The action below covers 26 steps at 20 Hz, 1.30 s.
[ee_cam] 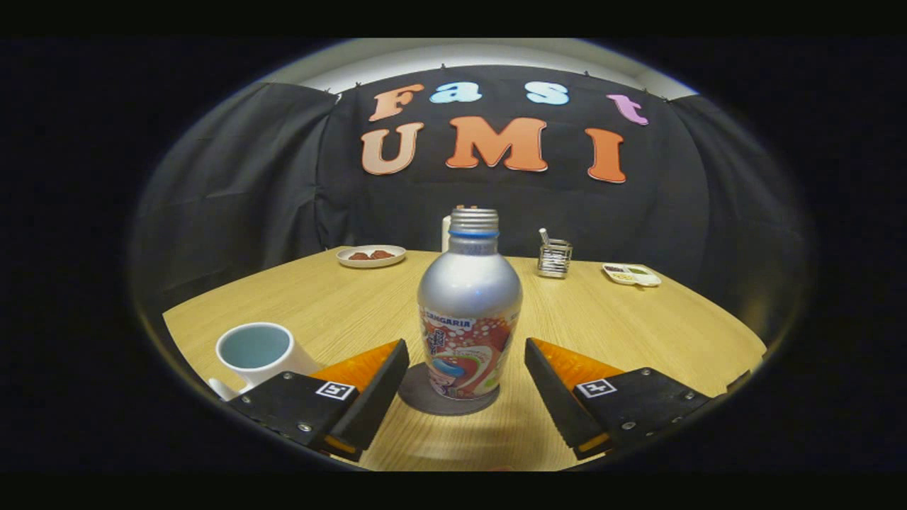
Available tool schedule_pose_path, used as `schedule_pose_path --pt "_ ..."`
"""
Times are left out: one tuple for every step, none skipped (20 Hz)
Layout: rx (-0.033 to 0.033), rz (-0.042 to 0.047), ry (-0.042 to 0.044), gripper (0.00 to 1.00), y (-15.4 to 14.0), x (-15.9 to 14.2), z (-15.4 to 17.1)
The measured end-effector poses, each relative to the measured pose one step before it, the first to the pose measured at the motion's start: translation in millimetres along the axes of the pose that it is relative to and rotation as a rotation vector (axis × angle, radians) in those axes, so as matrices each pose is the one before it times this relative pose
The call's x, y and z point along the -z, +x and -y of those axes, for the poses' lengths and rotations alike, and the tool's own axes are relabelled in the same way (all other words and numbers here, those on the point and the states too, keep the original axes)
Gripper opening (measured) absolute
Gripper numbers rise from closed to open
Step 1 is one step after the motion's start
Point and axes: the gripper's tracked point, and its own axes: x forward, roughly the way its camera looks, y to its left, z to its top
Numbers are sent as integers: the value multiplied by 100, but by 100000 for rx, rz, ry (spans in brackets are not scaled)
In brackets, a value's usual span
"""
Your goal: Take the bottle from table, then pour the juice into the cup, finally place the bottle on the coaster
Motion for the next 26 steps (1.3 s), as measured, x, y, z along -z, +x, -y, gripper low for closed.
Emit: schedule_pose_path --pt "1111 1443 -298 97 -640 -570 405" --pt "678 1195 -184 97 -685 -523 295" --pt "499 947 149 97 -632 -456 269" --pt "394 1044 159 97 -762 -449 304" --pt "94 1112 -10 97 -781 -517 264" --pt "310 823 -219 97 -737 -420 225" --pt "565 816 -454 97 -698 -412 372" --pt "533 1011 -340 97 -811 -451 349" --pt "434 830 -166 97 -741 -348 405" --pt "219 753 33 97 -796 -352 312" --pt "271 627 158 97 -835 -306 432" --pt "308 767 147 97 -692 -309 320" --pt "541 550 14 97 -622 -274 411" --pt "1012 632 -131 97 -865 -191 610" --pt "1220 697 -133 97 -780 -81 627" --pt "947 657 -157 97 -750 1 500" --pt "1016 626 41 97 -726 65 539" --pt "1188 672 223 97 -696 -33 495" --pt "1002 433 419 97 -530 -90 567" --pt "935 327 484 97 -532 -75 435" --pt "1008 680 839 97 -336 -129 488" --pt "927 615 1107 97 -446 -211 560" --pt "682 596 1008 97 -227 -255 442" --pt "894 610 434 97 -223 -138 317" --pt "1107 759 -172 97 -206 -294 445" --pt "947 650 -440 97 -246 -125 384"
